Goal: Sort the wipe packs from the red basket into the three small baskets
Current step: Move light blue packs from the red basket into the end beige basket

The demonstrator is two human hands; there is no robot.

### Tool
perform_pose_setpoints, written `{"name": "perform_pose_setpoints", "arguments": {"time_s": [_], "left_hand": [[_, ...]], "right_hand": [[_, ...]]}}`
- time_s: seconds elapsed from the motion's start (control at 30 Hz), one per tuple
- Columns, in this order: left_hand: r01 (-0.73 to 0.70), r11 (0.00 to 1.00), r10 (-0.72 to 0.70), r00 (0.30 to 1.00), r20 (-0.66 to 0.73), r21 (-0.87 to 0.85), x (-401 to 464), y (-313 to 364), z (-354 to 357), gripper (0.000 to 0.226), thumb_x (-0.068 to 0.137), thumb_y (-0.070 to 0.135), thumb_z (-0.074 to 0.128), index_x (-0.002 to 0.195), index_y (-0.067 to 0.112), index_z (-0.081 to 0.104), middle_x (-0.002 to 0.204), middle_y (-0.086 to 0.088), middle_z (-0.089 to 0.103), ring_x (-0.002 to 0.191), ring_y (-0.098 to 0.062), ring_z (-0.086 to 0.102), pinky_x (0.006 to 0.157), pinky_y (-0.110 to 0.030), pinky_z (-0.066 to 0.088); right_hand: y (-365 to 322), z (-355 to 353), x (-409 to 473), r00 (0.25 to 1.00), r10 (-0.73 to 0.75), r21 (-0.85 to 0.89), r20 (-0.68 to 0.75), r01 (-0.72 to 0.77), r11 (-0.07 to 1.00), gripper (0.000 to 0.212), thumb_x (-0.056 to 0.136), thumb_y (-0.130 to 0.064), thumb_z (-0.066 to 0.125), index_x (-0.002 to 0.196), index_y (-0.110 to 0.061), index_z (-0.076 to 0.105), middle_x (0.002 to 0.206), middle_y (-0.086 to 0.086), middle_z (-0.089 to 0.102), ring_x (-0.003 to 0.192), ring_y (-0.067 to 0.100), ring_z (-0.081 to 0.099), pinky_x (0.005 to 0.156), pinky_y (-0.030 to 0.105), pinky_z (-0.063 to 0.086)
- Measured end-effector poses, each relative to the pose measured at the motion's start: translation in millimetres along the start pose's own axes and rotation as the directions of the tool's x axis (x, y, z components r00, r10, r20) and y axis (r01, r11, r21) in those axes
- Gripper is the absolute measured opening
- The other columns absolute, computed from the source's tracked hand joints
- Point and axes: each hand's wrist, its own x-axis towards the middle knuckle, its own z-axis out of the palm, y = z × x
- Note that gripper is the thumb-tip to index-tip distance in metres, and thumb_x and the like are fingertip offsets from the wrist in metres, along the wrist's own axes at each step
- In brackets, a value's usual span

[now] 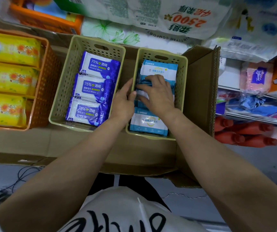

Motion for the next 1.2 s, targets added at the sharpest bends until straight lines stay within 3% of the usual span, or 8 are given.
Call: {"name": "perform_pose_setpoints", "arguments": {"time_s": [0.27, 0.37, 0.47, 0.6, 0.73, 0.87, 1.03, 1.2], "left_hand": [[0.03, 0.999, -0.03, 1.0, 0.0, 0.018, 1.1, 0.4, -0.1, 0.049, 0.101, 0.017, 0.049, 0.147, 0.033, 0.042, 0.134, -0.004, 0.059, 0.125, -0.015, 0.054, 0.108, -0.038, 0.044], [0.029, 0.999, -0.029, 1.0, -0.004, 0.02, -0.2, 1.1, -0.7, 0.049, 0.101, 0.018, 0.05, 0.146, 0.034, 0.042, 0.136, -0.002, 0.058, 0.124, -0.012, 0.054, 0.107, -0.035, 0.045], [0.026, 1.0, -0.026, 1.0, 0.008, 0.008, -0.3, 0.7, -1.1, 0.049, 0.101, 0.019, 0.049, 0.146, 0.037, 0.041, 0.139, 0.001, 0.055, 0.126, -0.01, 0.052, 0.104, -0.03, 0.046], [0.081, 0.996, -0.081, 0.997, 0.012, -0.033, -0.5, 0.7, -0.4, 0.047, 0.102, 0.023, 0.048, 0.143, 0.045, 0.04, 0.137, 0.002, 0.054, 0.12, -0.009, 0.053, 0.081, -0.02, 0.05], [0.077, 0.997, -0.077, 0.997, -0.007, -0.025, -0.7, 2.4, -0.4, 0.048, 0.102, 0.022, 0.048, 0.144, 0.044, 0.041, 0.138, 0.002, 0.054, 0.123, -0.01, 0.052, 0.087, -0.021, 0.048], [0.091, 0.996, -0.091, 0.996, -0.013, -0.02, -2.0, 3.9, -0.5, 0.047, 0.102, 0.023, 0.048, 0.144, 0.044, 0.041, 0.14, 0.002, 0.053, 0.123, -0.009, 0.051, 0.092, -0.027, 0.05], [0.111, 0.994, -0.111, 0.994, -0.007, -0.02, -2.2, 7.0, -0.6, 0.046, 0.103, 0.024, 0.047, 0.143, 0.045, 0.041, 0.137, 0.001, 0.054, 0.124, -0.014, 0.052, 0.095, -0.042, 0.055], [0.106, 0.994, -0.106, 0.994, -0.012, -0.014, -3.1, 7.9, -1.5, 0.047, 0.103, 0.023, 0.047, 0.144, 0.045, 0.041, 0.139, 0.002, 0.053, 0.125, -0.014, 0.051, 0.096, -0.041, 0.053]], "right_hand": [[-2.8, 12.5, -5.3, 0.998, 0.0, -0.143, 0.067, 0.01, 0.99, 0.036, 0.095, -0.051, 0.046, 0.121, -0.033, 0.066, 0.151, 0.006, 0.038, 0.141, 0.028, 0.027, 0.109, 0.045, 0.025], [-0.9, 8.9, -8.9, 0.999, 0.045, -0.083, 0.028, -0.042, 0.996, 0.034, 0.095, -0.049, 0.048, 0.116, -0.031, 0.067, 0.149, 0.006, 0.04, 0.141, 0.028, 0.028, 0.108, 0.047, 0.028], [4.3, 1.2, -14.4, 0.997, 0.065, 0.073, 0.041, -0.068, 0.995, 0.043, 0.097, -0.046, 0.05, 0.138, -0.033, 0.051, 0.152, 0.007, 0.037, 0.142, 0.027, 0.028, 0.112, 0.047, 0.029], [16.4, -14.7, -25.0, 0.963, 0.268, 0.178, 0.018, -0.266, 0.947, 0.056, 0.095, -0.033, 0.06, 0.146, -0.02, 0.041, 0.147, 0.008, 0.043, 0.137, 0.027, 0.036, 0.112, 0.043, 0.036], [14.8, -14.6, -34.3, 0.902, 0.425, 0.09, 0.076, -0.431, 0.898, 0.058, 0.091, -0.018, 0.065, 0.142, -0.011, 0.04, 0.145, 0.012, 0.041, 0.133, 0.031, 0.039, 0.106, 0.038, 0.038], [7.6, -8.5, -26.5, 0.911, 0.392, 0.08, 0.129, -0.403, 0.912, 0.05, 0.092, -0.009, 0.062, 0.139, -0.01, 0.045, 0.141, 0.013, 0.048, 0.13, 0.03, 0.041, 0.11, 0.036, 0.033], [11.6, -13.9, -30.2, 0.928, 0.367, 0.232, 0.07, -0.372, 0.899, 0.059, 0.09, -0.02, 0.068, 0.143, -0.012, 0.042, 0.145, 0.01, 0.045, 0.136, 0.027, 0.038, 0.113, 0.038, 0.033], [5.4, -7.2, -40.1, 0.879, 0.477, 0.211, 0.011, -0.469, 0.858, 0.061, 0.092, -0.026, 0.066, 0.143, -0.008, 0.037, 0.147, 0.014, 0.041, 0.134, 0.03, 0.04, 0.11, 0.038, 0.036]]}}
